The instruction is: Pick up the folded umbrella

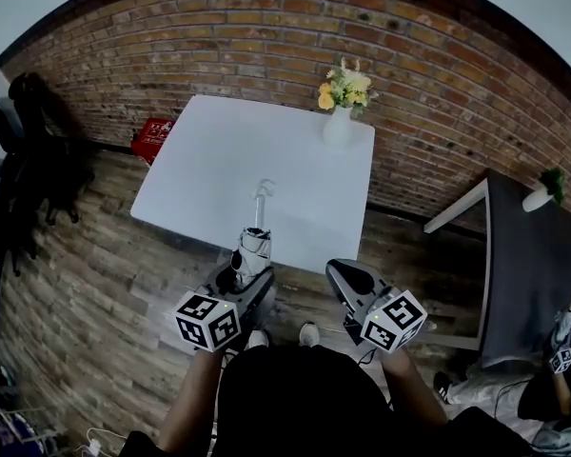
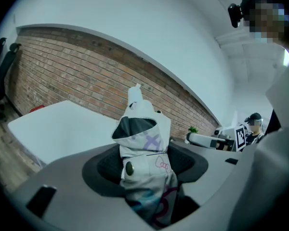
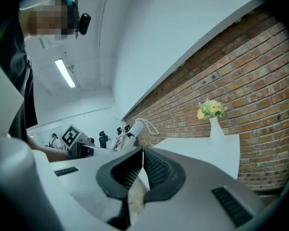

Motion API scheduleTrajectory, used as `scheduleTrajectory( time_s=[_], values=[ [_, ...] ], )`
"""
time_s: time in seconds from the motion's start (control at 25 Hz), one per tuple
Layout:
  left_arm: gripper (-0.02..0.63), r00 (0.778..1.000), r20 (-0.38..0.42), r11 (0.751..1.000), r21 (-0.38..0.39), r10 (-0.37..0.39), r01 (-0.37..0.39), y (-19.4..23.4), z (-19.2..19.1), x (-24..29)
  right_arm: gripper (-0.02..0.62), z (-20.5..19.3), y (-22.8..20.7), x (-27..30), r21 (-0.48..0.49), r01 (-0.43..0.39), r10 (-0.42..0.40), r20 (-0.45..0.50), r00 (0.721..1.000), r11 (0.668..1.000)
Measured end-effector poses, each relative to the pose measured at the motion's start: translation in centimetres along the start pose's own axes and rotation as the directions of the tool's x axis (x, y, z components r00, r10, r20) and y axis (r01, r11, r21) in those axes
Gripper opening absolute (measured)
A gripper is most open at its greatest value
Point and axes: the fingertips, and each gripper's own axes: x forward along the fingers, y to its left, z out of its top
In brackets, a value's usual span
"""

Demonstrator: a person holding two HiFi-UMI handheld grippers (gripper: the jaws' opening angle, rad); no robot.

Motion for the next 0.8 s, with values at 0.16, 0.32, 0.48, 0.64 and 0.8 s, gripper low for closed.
scheduleTrajectory(
  time_s=[0.16, 0.32, 0.48, 0.64, 0.8],
  values=[
    [0.273, 0.998, 0.039, 0.998, -0.045, -0.043, 0.045, 1.3, 1.1, -1.8, 0.023, 0.0, 1.1, 1.4, 0.004, -0.007, 0.007, -0.001, 1.0, 1.0],
    [0.273, 0.991, 0.061, 0.992, -0.034, -0.119, 0.121, 1.8, 2.4, -3.5, 0.023, 0.3, 2.5, 3.1, -0.008, -0.013, 0.013, 0.002, 1.0, 1.0],
    [0.273, 0.98, 0.099, 0.983, -0.036, -0.174, 0.178, 2.3, 3.4, -4.7, 0.023, 1.0, 3.7, 4.1, -0.003, -0.028, 0.029, 0.019, 0.999, 1.0],
    [0.273, 0.963, 0.15, 0.97, -0.055, -0.225, 0.235, 2.7, 4.6, -6.0, 0.023, 2.2, 5.1, 4.7, 0.016, -0.062, 0.062, 0.044, 0.997, 0.998],
    [0.273, 0.936, 0.209, 0.945, -0.105, -0.283, 0.309, 3.4, 6.1, -7.2, 0.023, 3.5, 6.0, 5.4, 0.031, -0.082, 0.08, 0.076, 0.994, 0.996]
  ],
)
